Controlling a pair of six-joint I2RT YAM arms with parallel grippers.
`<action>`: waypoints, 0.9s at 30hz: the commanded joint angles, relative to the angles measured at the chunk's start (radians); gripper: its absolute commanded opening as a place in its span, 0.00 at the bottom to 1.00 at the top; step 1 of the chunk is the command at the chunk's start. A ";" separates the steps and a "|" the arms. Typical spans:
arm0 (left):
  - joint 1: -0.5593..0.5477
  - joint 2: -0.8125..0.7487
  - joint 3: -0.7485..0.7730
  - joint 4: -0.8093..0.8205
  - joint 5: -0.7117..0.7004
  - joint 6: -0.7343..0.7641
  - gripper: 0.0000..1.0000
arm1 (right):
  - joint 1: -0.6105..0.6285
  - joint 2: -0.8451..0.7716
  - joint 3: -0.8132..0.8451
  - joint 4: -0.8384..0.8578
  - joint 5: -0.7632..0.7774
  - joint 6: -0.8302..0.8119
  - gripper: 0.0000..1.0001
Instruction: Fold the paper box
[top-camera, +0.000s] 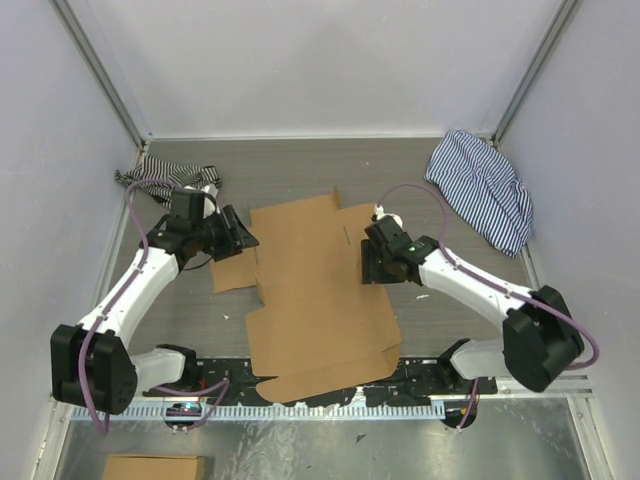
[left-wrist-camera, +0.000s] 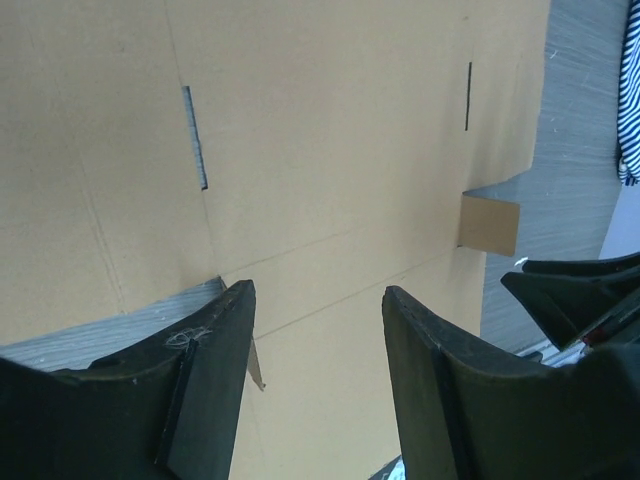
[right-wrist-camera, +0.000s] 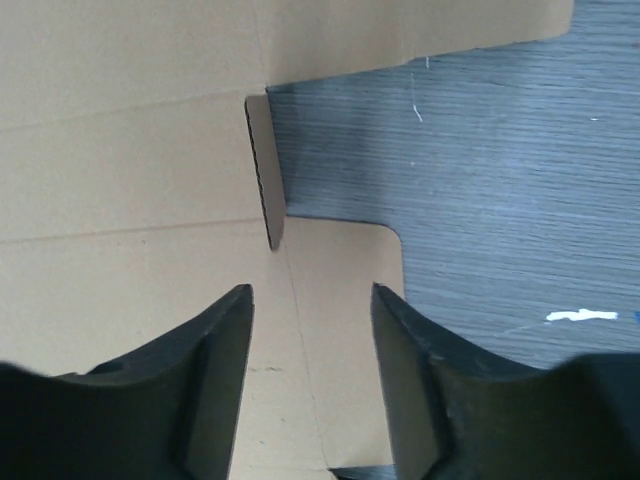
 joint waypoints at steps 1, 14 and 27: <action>-0.004 -0.003 -0.012 0.021 -0.003 0.011 0.61 | 0.008 0.098 0.084 0.070 0.028 0.011 0.48; -0.044 0.053 0.053 -0.014 -0.022 0.023 0.60 | 0.014 0.378 0.304 -0.002 0.218 -0.060 0.01; -0.116 0.089 0.108 -0.029 -0.055 0.018 0.60 | 0.021 0.377 0.547 0.027 0.383 -0.424 0.01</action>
